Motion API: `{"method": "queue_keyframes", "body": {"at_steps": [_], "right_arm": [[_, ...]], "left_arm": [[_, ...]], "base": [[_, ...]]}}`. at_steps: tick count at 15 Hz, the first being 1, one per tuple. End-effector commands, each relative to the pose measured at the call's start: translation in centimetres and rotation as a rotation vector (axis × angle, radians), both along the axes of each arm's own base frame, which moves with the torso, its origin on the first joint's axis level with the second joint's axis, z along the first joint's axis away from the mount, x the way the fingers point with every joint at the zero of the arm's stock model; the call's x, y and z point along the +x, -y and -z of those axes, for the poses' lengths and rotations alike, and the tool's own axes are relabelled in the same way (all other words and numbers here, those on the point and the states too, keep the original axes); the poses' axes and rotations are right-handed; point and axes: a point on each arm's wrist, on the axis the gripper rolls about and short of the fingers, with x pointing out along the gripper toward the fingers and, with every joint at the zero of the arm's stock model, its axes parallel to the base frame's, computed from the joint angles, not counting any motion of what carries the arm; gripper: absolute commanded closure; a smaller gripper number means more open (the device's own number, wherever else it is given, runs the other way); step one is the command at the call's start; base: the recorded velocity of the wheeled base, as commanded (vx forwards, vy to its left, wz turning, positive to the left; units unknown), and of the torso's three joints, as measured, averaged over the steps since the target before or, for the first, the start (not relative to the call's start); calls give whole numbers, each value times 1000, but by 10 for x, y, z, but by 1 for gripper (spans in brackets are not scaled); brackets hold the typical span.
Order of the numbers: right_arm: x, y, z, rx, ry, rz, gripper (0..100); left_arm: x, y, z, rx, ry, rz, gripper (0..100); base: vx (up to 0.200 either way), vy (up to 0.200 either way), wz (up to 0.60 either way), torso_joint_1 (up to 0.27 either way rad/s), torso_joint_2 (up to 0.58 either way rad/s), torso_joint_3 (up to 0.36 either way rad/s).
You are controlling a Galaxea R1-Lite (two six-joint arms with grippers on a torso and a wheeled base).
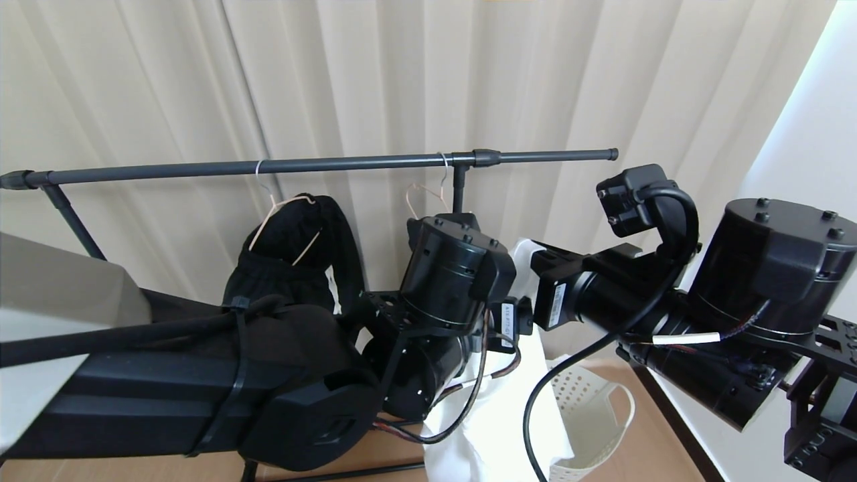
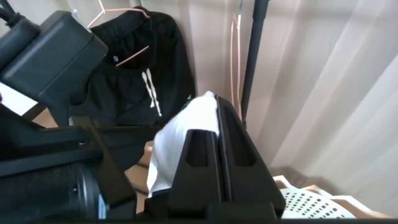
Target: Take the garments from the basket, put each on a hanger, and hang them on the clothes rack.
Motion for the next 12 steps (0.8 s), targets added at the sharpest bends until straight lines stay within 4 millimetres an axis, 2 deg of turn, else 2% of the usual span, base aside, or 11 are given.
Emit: {"method": "queue_keyframes", "body": {"at_steps": [1,5,7,10,12], "right_arm": [[1,1,-4,9,9,8,100],[2,1,-4,11,12,20,100],[1,1,-5,13,14,20,100],[1,2,-5,13,14,20,100],[-1,4,-10,24,27,21,100]], "left_arm": [[-1,-3,3,10,-8,-4,0],[-9,-12,5,27,-17,-1,0],[-5,-12,7,27,-19,-12,0],[0,-6,16,43,-31,-12,0],[4,-3,32,79,-57,-18,0]], "base": [[0,0,0,0,0,0],[0,0,0,0,0,0],[0,0,0,0,0,0],[0,0,0,0,0,0],[0,0,0,0,0,0]]}}
